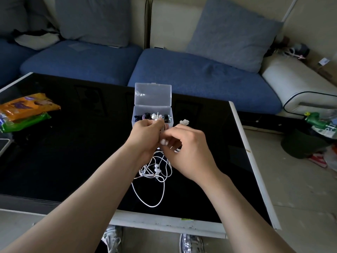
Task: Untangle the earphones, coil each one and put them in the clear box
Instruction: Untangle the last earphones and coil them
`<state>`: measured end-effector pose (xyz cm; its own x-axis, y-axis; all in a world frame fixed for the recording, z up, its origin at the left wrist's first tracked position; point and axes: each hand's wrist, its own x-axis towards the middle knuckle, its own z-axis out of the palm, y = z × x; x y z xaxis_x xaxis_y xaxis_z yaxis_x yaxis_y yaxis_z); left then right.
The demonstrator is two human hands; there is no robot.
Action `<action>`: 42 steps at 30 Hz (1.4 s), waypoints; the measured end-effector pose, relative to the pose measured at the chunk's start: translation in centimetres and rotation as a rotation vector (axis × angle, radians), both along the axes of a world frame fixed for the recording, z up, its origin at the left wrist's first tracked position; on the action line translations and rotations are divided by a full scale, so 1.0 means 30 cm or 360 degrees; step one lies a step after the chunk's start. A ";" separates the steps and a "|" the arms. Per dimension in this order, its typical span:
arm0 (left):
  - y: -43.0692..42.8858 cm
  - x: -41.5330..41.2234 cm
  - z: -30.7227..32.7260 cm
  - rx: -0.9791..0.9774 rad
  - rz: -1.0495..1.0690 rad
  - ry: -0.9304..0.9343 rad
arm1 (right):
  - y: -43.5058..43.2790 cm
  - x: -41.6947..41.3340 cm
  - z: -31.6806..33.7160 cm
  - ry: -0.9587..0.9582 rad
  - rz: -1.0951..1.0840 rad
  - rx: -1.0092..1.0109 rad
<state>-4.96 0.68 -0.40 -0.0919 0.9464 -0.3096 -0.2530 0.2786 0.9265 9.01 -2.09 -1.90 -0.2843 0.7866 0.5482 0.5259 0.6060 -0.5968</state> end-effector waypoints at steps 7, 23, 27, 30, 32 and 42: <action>0.019 0.001 0.003 -0.0242 -0.0323 -0.0196 | 0.013 0.008 0.019 0.0419 -0.0189 -0.0424; 0.005 0.006 0.010 -0.0486 -0.0312 -0.0336 | 0.054 0.066 0.023 0.0691 -0.0321 -0.0535; 0.009 -0.015 0.015 -0.0462 -0.0239 -0.0314 | 0.098 0.118 -0.056 0.0308 -0.0744 -0.0687; 0.007 -0.030 0.013 -0.0454 -0.0228 -0.0327 | 0.108 0.129 -0.147 -0.0150 -0.0752 -0.0977; 0.005 -0.037 0.015 -0.0454 -0.0209 -0.0315 | 0.111 0.114 -0.200 -0.0364 -0.0609 -0.1045; 0.026 -0.051 0.011 -0.0280 -0.0138 -0.0098 | 0.146 -0.003 -0.267 -0.0998 -0.0616 -0.0882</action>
